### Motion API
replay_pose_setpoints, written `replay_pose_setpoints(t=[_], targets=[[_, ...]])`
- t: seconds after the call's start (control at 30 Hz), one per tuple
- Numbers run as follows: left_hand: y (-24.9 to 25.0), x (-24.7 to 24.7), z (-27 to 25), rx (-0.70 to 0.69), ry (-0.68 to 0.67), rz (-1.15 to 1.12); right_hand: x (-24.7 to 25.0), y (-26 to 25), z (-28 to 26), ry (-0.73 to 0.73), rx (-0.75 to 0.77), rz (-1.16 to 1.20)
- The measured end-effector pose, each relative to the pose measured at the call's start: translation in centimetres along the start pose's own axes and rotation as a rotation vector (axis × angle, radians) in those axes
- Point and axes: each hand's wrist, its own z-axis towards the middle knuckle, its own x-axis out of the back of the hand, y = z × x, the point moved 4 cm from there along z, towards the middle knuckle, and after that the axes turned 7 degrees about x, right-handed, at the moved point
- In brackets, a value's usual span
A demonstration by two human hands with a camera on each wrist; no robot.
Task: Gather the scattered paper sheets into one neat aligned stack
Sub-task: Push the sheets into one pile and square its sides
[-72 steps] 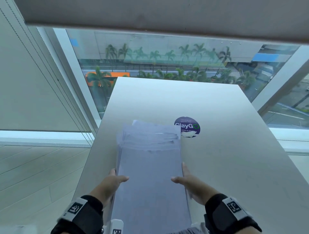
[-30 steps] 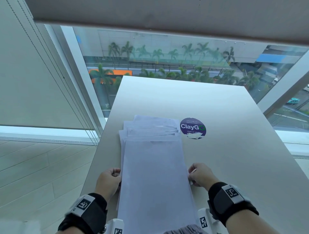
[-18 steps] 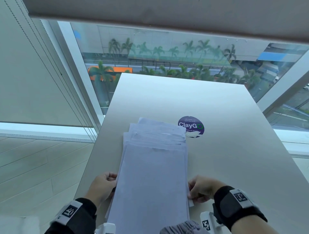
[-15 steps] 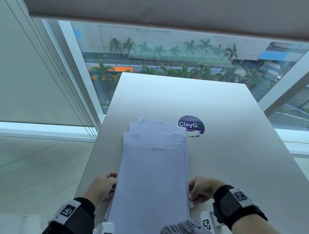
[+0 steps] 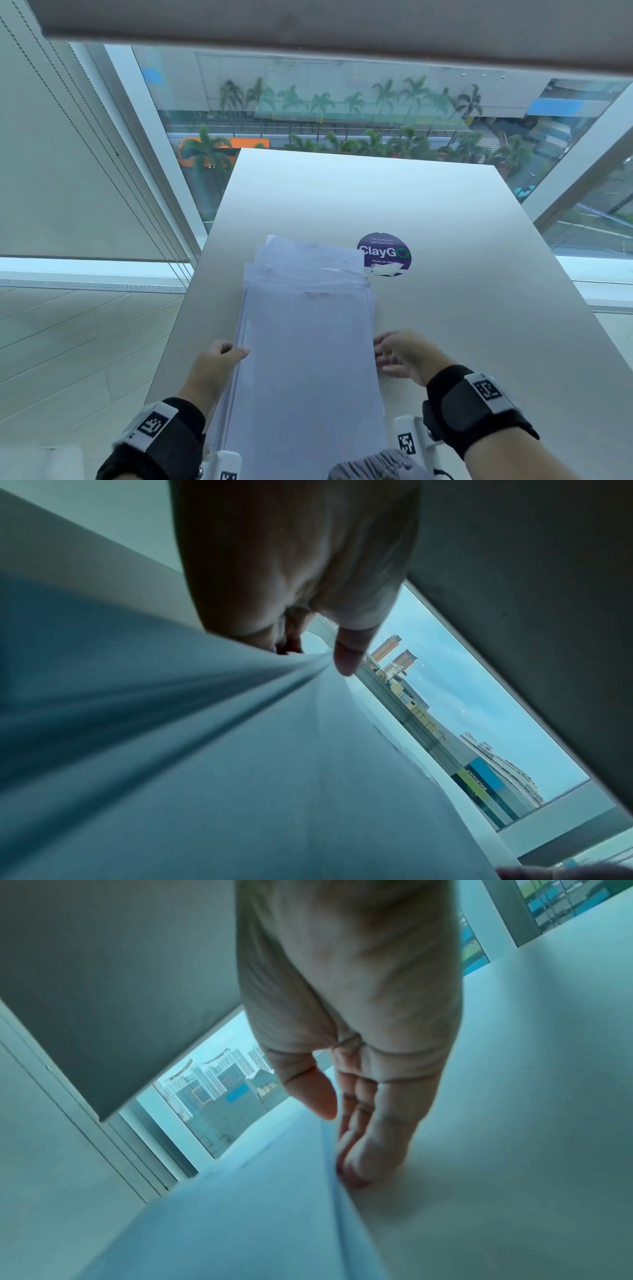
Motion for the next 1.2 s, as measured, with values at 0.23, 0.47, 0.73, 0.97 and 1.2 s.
replay_pose_setpoints(t=[0.23,0.47,0.73,0.97,1.2], targets=[[3.3,-1.8,1.1,-0.040,-0.048,0.211,-1.5,-2.5,0.0,-0.028,0.032,0.153],[3.5,-1.8,1.3,-0.016,-0.039,0.176,-0.7,-3.1,-0.1,-0.076,0.085,0.151],[1.2,0.8,1.1,-0.091,0.263,0.322,-0.9,-1.3,-0.5,-0.023,0.017,0.142],[-0.1,0.8,2.4,-0.008,0.128,0.091,-0.9,-1.3,-0.3,-0.026,0.050,0.157],[-0.4,0.1,2.0,-0.054,0.193,-0.062,-0.9,-1.5,-0.7,-0.056,0.059,0.128]])
